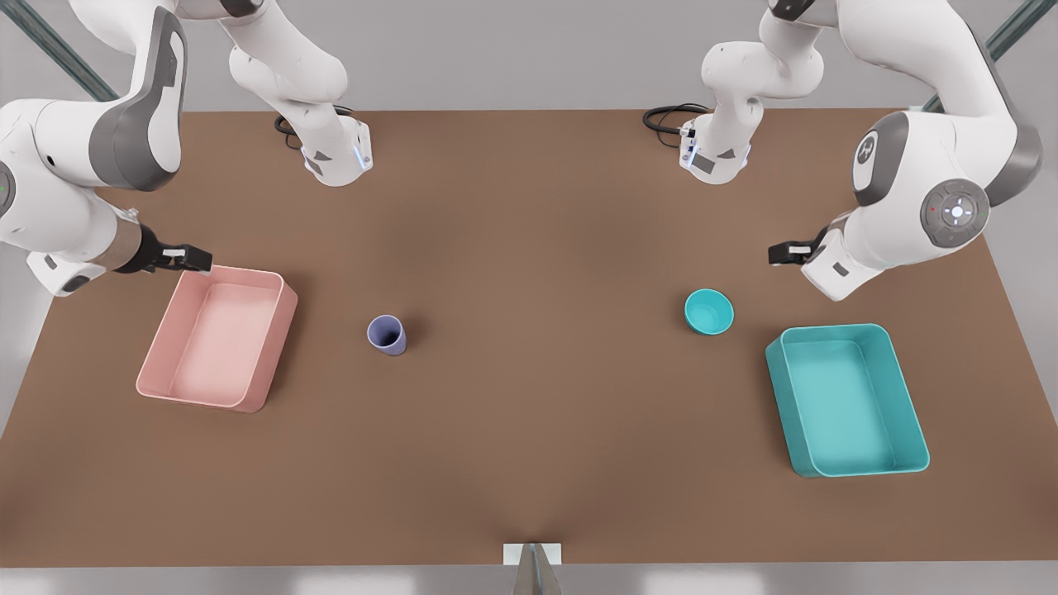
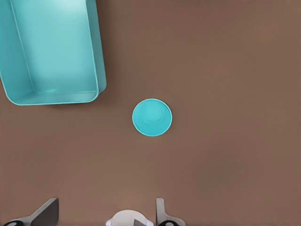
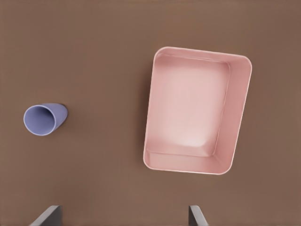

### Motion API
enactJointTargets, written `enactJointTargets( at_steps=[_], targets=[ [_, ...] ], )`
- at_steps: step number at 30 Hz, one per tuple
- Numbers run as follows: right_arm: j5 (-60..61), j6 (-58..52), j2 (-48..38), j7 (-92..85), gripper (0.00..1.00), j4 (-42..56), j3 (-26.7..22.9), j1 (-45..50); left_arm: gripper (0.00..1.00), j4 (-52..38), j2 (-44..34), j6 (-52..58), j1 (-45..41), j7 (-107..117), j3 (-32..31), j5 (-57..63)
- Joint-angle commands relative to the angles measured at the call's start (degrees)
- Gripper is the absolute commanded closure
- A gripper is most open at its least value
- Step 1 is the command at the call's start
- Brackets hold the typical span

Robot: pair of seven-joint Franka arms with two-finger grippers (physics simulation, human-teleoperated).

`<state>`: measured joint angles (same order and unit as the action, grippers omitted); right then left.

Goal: Put the bowls and cups in different boxes

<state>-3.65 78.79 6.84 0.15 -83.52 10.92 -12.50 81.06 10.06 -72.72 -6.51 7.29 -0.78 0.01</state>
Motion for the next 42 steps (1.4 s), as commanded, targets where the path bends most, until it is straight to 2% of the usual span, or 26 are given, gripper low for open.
enactJointTargets(
  at_steps=[1,3,5,6,7,9,11,12,16,19,24,25,27,28,29,30,32,34,36,39,41,42],
  targets=[
    [0.05,0.49,0.01,0.11,0.0,0.03,0.07,0.02,0.0,-0.02,0.05,-0.23,0.0,0.45,-0.01,-0.01],
    [0.75,0.75,1.33,1.69,0.0,0.91,0.33,0.28,0.0,3.66,0.84,-4.53,-0.96,0.8,-0.71,0.08],
    [4.09,3.65,7.74,1.95,0.0,4.51,0.95,2.12,0.0,13.51,3.03,-18.68,-7.99,1.76,-1.5,5.18],
    [3.21,6.11,10.29,2.83,0.0,4.69,0.86,4.58,0.0,14.83,5.84,-23.69,-10.28,4.57,-1.5,5.27],
    [2.78,8.92,12.49,3.71,0.0,4.51,0.86,6.17,0.0,15.27,8.66,-28.17,-11.42,5.46,-1.5,5.27],
    [2.86,13.94,14.78,6.0,0.0,3.02,0.86,8.19,0.0,25.99,9.01,-43.91,-11.77,5.46,-1.41,5.44],
    [2.95,17.8,14.95,7.58,0.0,0.12,0.86,9.42,0.0,29.42,9.27,-47.34,-12.39,5.37,-1.41,5.53],
    [2.95,19.82,14.87,8.46,0.0,-1.81,0.95,9.6,0.0,33.9,9.36,-50.59,-12.48,5.46,-1.41,7.9],
    [3.74,27.64,12.93,11.36,0.0,-10.16,0.95,10.74,0.0,38.21,11.21,-52.79,-12.3,5.46,-1.41,7.9],
    [3.92,34.77,10.73,13.29,0.0,-16.85,1.12,11.35,0.0,39.0,13.05,-54.11,-11.51,5.37,-1.24,9.22],
    [4.18,39.95,10.65,14.52,0.0,-21.59,1.12,12.06,0.0,39.44,15.95,-54.02,-11.16,5.55,-1.24,9.22],
    [4.09,41.01,10.65,14.52,0.0,-22.38,1.21,12.06,0.07,39.36,16.48,-54.11,-11.16,5.55,-1.15,9.22],
    [4.18,44.7,8.89,14.52,0.0,-27.13,1.21,12.67,0.55,39.27,16.39,-53.93,-11.16,5.46,-1.15,9.22],
    [4.09,45.14,8.89,14.52,0.0,-28.01,1.21,12.85,0.69,39.27,16.48,-53.85,-11.16,5.46,-1.06,9.22],
    [4.18,45.23,9.06,14.52,0.0,-28.1,1.21,13.29,0.71,39.18,16.48,-53.93,-11.16,5.46,-1.06,9.22],
    [4.18,46.02,9.85,14.52,0.0,-28.53,1.21,14.17,0.79,39.18,16.48,-53.76,-11.16,5.54,-0.97,10.71],
    [4.18,47.78,10.64,14.52,0.0,-29.5,1.21,14.52,0.79,39.0,16.48,-53.76,-11.16,5.46,-0.97,10.89],
    [4.18,48.48,12.66,14.52,0.0,-29.33,1.21,15.22,0.79,38.13,15.43,-51.92,-11.16,5.37,-0.88,10.89],
    [4.18,49.09,13.81,14.52,0.0,-29.5,1.21,15.4,0.79,33.3,13.06,-42.53,-11.25,7.21,-0.88,10.89],
    [4.18,52.51,14.51,14.52,0.0,-31.96,1.21,15.4,0.79,13.36,13.23,-21.43,-10.46,7.48,-0.97,10.89],
    [4.18,54.98,14.51,14.52,0.0,-34.07,1.21,15.4,0.79,0.89,16.64,-16.15,-6.51,7.39,-0.97,11.24],
    [4.18,55.86,14.6,14.52,0.0,-34.86,1.21,15.4,0.79,-6.42,20.95,-14.91,-2.47,6.87,-0.97,11.15]
  ],
)
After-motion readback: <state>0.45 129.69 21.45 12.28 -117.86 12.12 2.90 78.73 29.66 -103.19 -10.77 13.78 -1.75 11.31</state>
